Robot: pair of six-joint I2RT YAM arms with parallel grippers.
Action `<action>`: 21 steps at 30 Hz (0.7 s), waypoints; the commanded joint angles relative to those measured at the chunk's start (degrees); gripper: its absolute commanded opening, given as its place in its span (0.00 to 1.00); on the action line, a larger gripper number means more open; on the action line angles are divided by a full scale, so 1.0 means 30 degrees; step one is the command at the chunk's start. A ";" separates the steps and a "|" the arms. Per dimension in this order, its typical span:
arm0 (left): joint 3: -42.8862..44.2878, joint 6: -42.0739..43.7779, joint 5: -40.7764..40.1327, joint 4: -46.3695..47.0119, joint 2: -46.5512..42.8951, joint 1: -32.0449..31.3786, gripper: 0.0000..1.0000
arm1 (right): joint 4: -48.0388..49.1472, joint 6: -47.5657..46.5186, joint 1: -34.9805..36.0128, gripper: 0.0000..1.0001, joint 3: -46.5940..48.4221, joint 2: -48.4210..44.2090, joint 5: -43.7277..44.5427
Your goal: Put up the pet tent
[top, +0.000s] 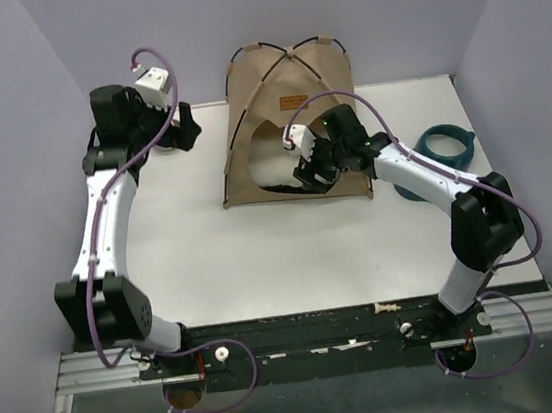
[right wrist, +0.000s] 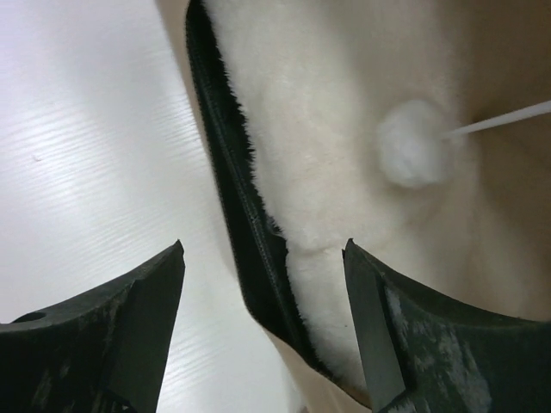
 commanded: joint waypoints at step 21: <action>1.5721 1.9392 -0.6878 -0.5685 2.0354 0.1876 0.98 | -0.7526 0.3230 -0.1391 1.00 -0.0997 -0.9087 -0.1715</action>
